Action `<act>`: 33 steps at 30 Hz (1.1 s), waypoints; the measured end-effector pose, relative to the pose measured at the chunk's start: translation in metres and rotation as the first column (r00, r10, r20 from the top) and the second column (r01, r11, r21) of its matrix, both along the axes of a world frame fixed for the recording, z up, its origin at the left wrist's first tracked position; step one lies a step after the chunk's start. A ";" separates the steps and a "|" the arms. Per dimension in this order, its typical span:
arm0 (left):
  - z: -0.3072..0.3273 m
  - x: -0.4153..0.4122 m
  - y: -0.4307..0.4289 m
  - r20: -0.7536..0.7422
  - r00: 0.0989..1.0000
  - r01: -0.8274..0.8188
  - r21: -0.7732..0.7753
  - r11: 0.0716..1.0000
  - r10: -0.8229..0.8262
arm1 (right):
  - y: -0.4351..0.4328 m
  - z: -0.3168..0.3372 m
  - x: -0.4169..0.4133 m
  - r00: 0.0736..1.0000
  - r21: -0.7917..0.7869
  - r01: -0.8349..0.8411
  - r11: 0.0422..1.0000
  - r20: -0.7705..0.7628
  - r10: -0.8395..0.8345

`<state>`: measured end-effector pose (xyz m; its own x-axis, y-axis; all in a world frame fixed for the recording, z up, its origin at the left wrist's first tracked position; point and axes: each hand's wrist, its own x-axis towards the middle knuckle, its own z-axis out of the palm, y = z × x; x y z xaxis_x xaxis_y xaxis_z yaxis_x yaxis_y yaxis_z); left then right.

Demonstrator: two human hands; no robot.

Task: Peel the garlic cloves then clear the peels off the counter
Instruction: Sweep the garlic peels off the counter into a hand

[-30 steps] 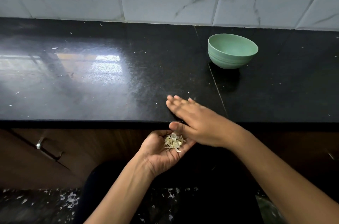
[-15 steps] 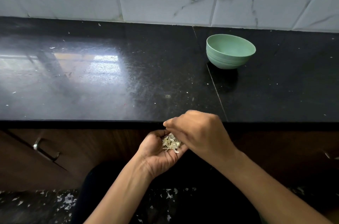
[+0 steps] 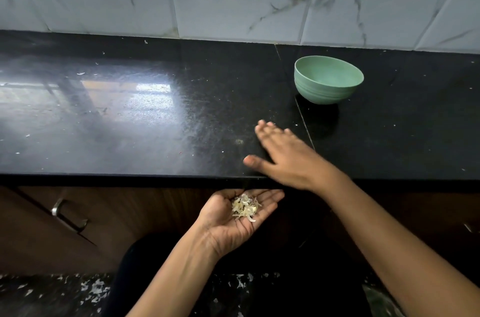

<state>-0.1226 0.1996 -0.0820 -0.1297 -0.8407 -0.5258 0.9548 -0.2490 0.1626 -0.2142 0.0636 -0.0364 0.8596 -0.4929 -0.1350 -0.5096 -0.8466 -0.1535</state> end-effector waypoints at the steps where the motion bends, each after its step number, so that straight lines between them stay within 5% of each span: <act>1: 0.001 0.000 0.000 -0.004 1.000 -0.012 -0.007 1.000 0.012 | 0.011 -0.003 0.002 0.997 -0.029 -0.076 0.997 0.004 0.076; 5: 0.006 0.001 0.003 -0.053 0.997 -0.058 -0.057 0.997 0.055 | 0.037 -0.002 -0.013 0.959 0.004 -0.279 0.960 0.044 0.278; 10: 0.001 0.002 0.004 -0.082 0.996 -0.040 -0.068 0.997 0.034 | 0.038 0.008 -0.043 0.897 0.370 -0.416 0.830 0.316 0.309; 13: -0.003 0.003 0.001 -0.032 0.999 -0.006 -0.018 1.000 0.005 | 0.000 0.011 -0.047 0.934 0.284 -0.094 0.954 0.356 -0.013; 15: -0.002 0.002 0.002 -0.037 0.999 -0.008 -0.006 1.000 0.008 | -0.030 0.011 -0.045 0.963 0.106 0.220 0.970 0.135 -0.234; 17: -0.002 0.003 0.003 -0.045 0.999 -0.014 -0.006 1.000 0.013 | -0.041 0.008 -0.034 0.957 0.031 0.290 0.957 -0.010 -0.290; 21: -0.001 0.009 0.005 -0.011 1.000 -0.025 0.006 1.000 0.025 | -0.004 0.001 0.014 0.999 0.027 -0.025 0.999 0.036 0.024; 25: -0.002 0.014 0.007 -0.036 0.996 -0.083 0.000 0.997 0.083 | 0.036 -0.001 0.031 0.944 0.034 -0.325 0.945 0.069 0.323; 29: 0.000 0.018 0.013 -0.050 0.993 -0.110 -0.032 0.993 0.108 | 0.047 -0.003 0.007 0.878 0.130 -0.464 0.876 0.197 0.436; 33: 0.002 0.021 0.018 -0.026 0.992 -0.123 -0.022 0.992 0.122 | 0.059 -0.005 -0.009 0.818 0.242 -0.510 0.826 0.433 0.378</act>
